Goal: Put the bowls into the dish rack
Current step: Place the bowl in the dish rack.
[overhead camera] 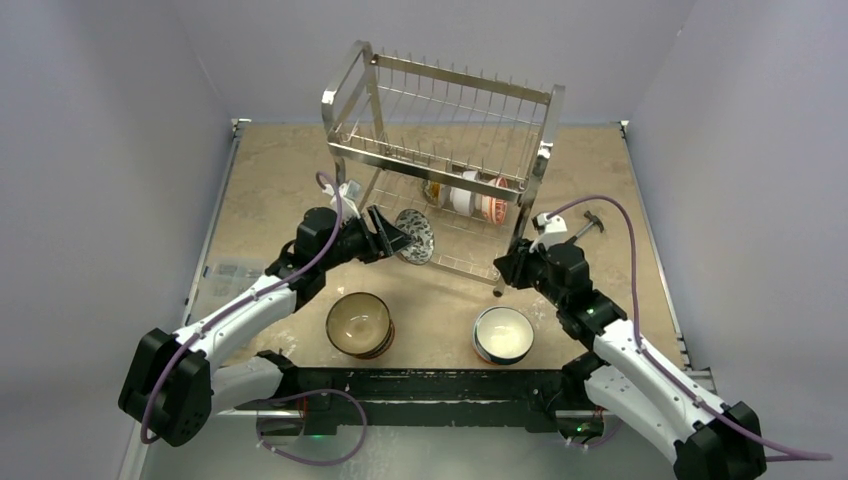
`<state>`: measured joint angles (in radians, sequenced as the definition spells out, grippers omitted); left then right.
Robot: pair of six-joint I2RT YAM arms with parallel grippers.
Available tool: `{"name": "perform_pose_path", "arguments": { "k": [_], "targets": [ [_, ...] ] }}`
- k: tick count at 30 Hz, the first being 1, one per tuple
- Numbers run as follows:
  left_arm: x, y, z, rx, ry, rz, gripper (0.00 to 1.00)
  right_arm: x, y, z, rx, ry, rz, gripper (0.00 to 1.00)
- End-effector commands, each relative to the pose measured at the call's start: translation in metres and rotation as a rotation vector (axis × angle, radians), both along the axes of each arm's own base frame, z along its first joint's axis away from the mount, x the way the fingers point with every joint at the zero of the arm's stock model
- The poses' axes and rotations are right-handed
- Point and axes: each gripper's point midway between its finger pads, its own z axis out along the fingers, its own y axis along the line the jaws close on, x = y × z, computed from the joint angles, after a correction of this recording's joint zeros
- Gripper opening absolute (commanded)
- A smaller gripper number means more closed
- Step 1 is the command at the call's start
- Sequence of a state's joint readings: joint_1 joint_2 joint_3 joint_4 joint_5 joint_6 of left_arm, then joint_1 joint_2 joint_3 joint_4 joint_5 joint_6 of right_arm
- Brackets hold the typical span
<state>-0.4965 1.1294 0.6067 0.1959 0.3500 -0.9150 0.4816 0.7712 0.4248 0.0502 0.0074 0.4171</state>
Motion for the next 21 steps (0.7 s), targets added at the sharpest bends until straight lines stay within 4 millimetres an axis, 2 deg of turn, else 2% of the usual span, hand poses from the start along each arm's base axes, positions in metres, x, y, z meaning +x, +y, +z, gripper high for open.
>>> {"name": "perform_pose_path", "arguments": {
  "k": [1,5,7,15,21],
  "targets": [
    [0.019,0.012,0.022,0.018,-0.149,0.070,0.00,-0.012,0.005,-0.007,0.187,0.155,-0.100,0.05],
    [0.030,0.025,0.024,0.082,-0.221,0.141,0.00,-0.012,0.007,-0.011,0.173,0.185,-0.092,0.27],
    [0.037,0.033,0.027,0.115,-0.269,0.182,0.00,-0.011,0.009,-0.014,0.171,0.197,-0.085,0.34],
    [0.061,0.059,0.037,0.190,-0.394,0.345,0.00,-0.011,0.014,-0.019,0.152,0.222,-0.059,0.36],
    [0.083,0.058,0.032,0.265,-0.429,0.365,0.00,-0.009,0.015,-0.020,0.138,0.229,-0.052,0.37]
  ]
}}
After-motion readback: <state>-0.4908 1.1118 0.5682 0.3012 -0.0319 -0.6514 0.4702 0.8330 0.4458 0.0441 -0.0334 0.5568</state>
